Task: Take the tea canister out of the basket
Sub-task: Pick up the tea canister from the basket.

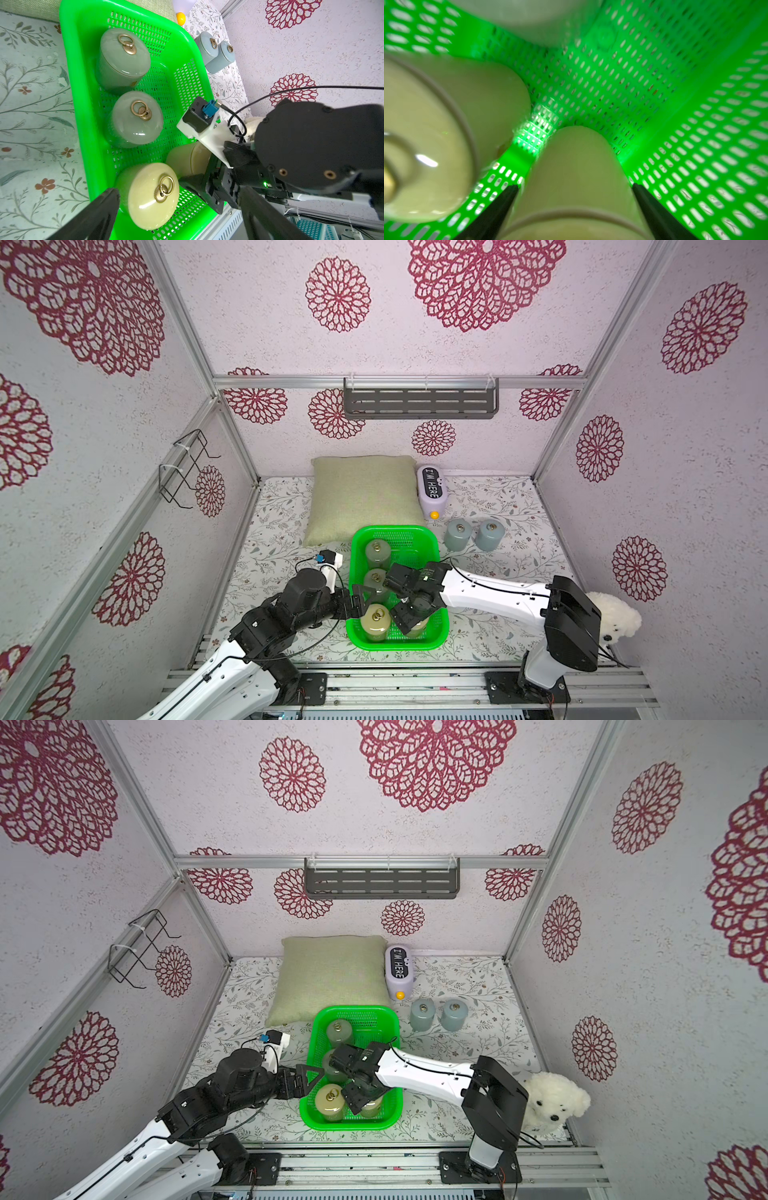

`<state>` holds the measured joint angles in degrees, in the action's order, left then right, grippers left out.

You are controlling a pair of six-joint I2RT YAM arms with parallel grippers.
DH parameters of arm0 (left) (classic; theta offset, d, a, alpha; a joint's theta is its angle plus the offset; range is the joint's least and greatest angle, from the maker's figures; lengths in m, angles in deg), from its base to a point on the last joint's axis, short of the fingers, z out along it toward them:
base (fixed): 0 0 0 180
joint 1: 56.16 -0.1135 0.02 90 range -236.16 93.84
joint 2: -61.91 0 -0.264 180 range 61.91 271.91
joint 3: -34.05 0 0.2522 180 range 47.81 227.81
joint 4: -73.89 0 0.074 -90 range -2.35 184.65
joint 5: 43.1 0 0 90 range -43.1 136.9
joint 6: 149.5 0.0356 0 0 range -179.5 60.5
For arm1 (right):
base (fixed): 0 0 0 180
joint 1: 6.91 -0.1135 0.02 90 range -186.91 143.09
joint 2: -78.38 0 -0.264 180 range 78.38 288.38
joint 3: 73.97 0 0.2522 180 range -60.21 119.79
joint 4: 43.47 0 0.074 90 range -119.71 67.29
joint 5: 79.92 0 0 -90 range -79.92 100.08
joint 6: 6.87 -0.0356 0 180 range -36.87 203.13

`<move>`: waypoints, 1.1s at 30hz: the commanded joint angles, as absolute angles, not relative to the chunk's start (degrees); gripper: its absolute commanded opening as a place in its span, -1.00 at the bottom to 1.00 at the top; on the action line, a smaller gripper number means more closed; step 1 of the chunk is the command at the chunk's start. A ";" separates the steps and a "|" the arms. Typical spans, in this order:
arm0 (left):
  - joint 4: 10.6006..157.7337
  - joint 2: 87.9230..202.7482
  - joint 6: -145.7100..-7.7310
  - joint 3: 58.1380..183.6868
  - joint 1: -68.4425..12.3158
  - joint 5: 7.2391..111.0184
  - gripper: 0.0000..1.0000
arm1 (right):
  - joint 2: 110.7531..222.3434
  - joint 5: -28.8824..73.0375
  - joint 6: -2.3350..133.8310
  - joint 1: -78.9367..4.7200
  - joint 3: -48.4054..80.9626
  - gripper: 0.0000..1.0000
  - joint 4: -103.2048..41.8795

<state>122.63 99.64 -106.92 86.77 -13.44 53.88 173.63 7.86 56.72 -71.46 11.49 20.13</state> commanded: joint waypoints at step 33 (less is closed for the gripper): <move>105.43 109.93 -106.55 90.00 -11.89 59.40 0.95 | 161.35 7.18 65.02 -38.50 23.61 0.30 27.00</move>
